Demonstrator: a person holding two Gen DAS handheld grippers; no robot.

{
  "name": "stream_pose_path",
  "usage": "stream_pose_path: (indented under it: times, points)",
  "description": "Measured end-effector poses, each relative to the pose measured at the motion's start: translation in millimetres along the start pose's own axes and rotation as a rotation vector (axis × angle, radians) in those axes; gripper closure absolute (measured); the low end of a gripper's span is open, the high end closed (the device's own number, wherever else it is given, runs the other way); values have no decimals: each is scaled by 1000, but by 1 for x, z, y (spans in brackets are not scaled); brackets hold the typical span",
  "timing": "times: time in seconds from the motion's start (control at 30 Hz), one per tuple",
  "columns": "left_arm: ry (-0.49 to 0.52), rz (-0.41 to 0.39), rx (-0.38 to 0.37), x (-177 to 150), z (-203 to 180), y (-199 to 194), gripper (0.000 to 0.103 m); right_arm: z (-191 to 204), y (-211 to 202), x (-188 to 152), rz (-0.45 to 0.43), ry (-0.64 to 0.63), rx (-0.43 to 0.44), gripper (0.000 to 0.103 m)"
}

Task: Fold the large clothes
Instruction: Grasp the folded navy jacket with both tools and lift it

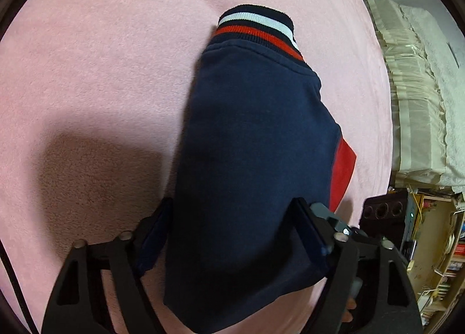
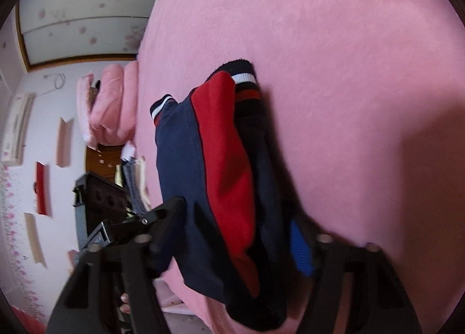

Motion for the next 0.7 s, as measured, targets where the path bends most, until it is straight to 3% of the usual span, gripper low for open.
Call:
stream_pose_path:
  times: [0.17, 0.4, 0.57, 0.7]
  points:
    - [-7, -52, -25, -8, 7, -7, 37, 6, 6, -5, -27, 49, -1, 66]
    - [2, -45, -66, -6, 1, -22, 57, 21, -1, -18, -97, 64, -7, 75]
    - [8, -22, -85, -13, 4, -48, 59, 48, -14, -35, -100, -8, -45, 77]
    - [-13, -28, -31, -23, 36, -85, 59, 68, -5, -64, -83, -6, -49, 77]
Point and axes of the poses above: each gripper's, at about its wrist camera, not at the fingertips, and y roughly the way its jaws point, z to its left, x to its top, the point moved 2 cm from there along y, roughly the way its jaws point, and after that the axes turned 9 degrees about -z, right-handed, at the moved point
